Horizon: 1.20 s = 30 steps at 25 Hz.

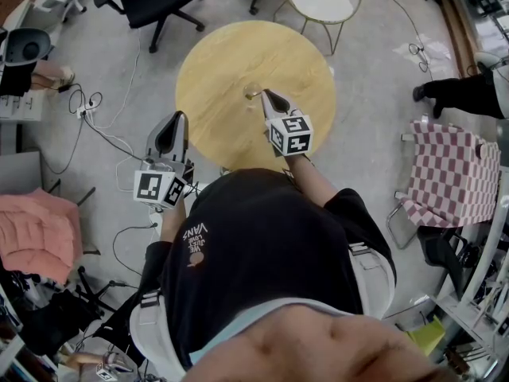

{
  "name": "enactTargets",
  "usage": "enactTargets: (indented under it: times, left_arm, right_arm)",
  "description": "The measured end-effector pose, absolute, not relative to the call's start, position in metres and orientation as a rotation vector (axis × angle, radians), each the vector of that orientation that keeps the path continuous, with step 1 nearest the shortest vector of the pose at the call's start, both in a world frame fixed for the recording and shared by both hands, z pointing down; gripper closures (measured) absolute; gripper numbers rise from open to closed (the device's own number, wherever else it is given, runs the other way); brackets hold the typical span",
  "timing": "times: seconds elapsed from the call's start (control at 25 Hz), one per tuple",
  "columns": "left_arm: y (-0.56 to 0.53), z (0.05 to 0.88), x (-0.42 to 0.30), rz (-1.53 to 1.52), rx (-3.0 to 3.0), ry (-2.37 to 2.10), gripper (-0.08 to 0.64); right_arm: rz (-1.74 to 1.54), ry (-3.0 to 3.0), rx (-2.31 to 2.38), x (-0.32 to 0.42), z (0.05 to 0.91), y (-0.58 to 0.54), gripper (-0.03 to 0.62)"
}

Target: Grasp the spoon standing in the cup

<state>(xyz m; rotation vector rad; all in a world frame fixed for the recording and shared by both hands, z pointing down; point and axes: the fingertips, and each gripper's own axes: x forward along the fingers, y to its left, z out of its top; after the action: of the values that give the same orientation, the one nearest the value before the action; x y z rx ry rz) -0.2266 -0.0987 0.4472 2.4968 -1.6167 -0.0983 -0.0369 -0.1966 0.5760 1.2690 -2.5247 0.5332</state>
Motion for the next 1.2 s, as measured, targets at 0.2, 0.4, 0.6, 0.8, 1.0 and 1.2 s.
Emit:
enactTargets:
  times: [0.2,0.4,0.6,0.8,1.0,1.2]
  left_arm:
    - [-0.096,0.446,-0.225,-0.117,2.496,-1.607,0.543]
    - [-0.094,0.447,-0.224,-0.106,2.505,-1.605,0.543]
    - [-0.092,0.448,-0.227,-0.112,2.497,-1.613,0.543]
    - [-0.089,0.449,-0.225,-0.123,2.493,-1.604,0.543]
    - [-0.089,0.448,-0.221,-0.128,2.486,-1.594,0.543]
    - [-0.087,0.449,-0.219,-0.126,2.494,-1.588,0.543]
  right_arm:
    - [0.527,-2.535,1.277,-0.036,0.568,-0.195,0.591]
    - [0.511,-2.541,1.282,-0.035,0.562,-0.192,0.591]
    - [0.507,-2.548,1.289,-0.035,0.558,-0.189,0.591]
    - [0.500,-2.569,1.308,-0.033,0.546,-0.185,0.591]
    - [0.490,-2.589,1.332,-0.029,0.535,-0.186,0.591]
    - [0.490,-2.603,1.345,-0.026,0.529,-0.183,0.591]
